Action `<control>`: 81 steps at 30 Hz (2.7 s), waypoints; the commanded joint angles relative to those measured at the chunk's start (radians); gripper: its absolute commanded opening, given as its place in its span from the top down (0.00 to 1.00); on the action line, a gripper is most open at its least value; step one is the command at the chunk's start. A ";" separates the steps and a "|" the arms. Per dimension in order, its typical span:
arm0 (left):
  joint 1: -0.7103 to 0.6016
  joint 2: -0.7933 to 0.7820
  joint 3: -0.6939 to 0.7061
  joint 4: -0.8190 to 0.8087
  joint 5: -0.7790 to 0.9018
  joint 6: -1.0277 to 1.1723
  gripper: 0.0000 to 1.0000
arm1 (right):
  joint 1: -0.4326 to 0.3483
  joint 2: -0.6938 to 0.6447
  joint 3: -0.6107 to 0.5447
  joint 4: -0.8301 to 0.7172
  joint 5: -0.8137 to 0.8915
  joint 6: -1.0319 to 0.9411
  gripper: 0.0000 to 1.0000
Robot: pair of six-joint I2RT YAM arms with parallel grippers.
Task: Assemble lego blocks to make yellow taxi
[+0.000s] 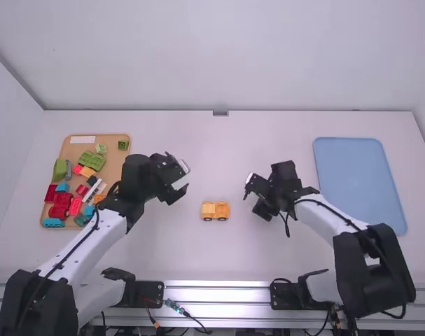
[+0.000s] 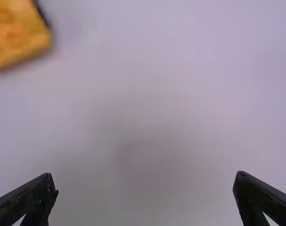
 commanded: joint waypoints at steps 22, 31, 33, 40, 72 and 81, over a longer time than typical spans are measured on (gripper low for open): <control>0.403 0.077 0.250 -0.221 -0.388 -0.806 0.01 | -0.021 -0.253 -0.005 0.126 0.161 0.284 0.01; 0.455 0.129 0.274 -0.176 -0.378 -0.863 0.01 | -0.021 -0.255 -0.005 0.134 0.157 0.282 0.01; 0.456 0.141 0.281 -0.158 -0.412 -0.896 0.01 | -0.022 -0.254 -0.005 0.143 0.161 0.282 0.01; 0.535 0.262 0.468 -0.380 -0.446 -1.067 0.01 | -0.021 -0.255 -0.005 0.153 0.157 0.282 0.01; 0.748 0.845 0.817 -0.640 -0.254 -1.211 0.43 | -0.021 -0.254 -0.005 0.149 0.159 0.282 0.01; 0.748 0.845 0.722 -0.525 -0.246 -1.211 0.45 | -0.021 -0.255 -0.005 0.148 0.157 0.282 0.01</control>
